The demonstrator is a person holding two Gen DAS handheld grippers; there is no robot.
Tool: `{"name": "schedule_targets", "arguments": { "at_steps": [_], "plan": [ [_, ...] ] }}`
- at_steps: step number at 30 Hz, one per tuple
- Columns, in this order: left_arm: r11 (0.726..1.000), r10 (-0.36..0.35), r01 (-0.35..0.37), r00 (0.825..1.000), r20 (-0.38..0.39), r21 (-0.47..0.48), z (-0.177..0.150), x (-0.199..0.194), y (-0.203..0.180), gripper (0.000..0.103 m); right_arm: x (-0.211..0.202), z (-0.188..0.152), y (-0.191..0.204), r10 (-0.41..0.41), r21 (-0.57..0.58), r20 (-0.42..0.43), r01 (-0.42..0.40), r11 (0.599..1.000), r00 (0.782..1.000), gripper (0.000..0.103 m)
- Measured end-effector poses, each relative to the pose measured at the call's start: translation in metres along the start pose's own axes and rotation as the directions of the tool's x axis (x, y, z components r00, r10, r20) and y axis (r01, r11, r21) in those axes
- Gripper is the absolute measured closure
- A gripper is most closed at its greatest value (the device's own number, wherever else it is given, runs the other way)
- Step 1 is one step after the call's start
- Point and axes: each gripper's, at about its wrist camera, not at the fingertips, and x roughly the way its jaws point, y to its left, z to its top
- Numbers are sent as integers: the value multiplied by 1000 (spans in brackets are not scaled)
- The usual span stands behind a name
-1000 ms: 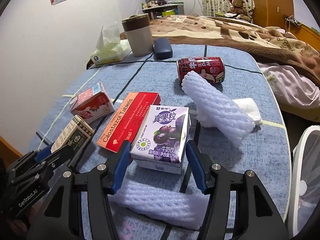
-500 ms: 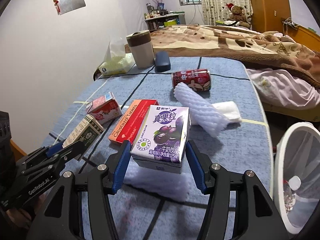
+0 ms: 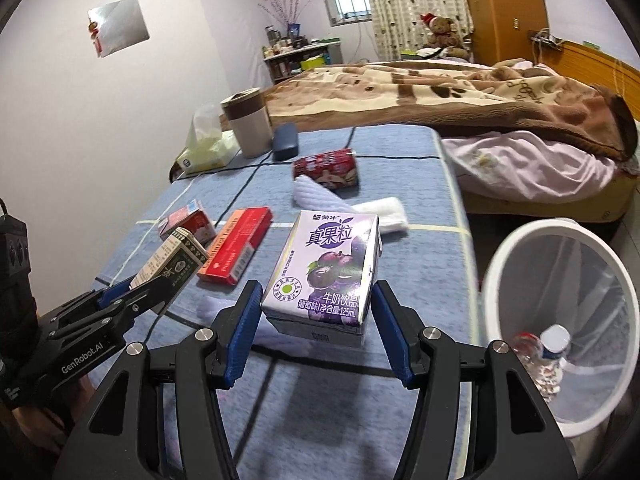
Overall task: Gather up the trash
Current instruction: 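Carry box and carton over the wastebasket and open both tools to drop them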
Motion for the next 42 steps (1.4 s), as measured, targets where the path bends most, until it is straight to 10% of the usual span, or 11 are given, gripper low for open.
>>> {"name": "schedule_targets", "arguments": {
  "at_steps": [42],
  "plan": [
    [954,-199,212,977,-81,214,8,34,-158,67,-57,-27,-104,-172,196,74,155,968,982,45]
  ]
}}
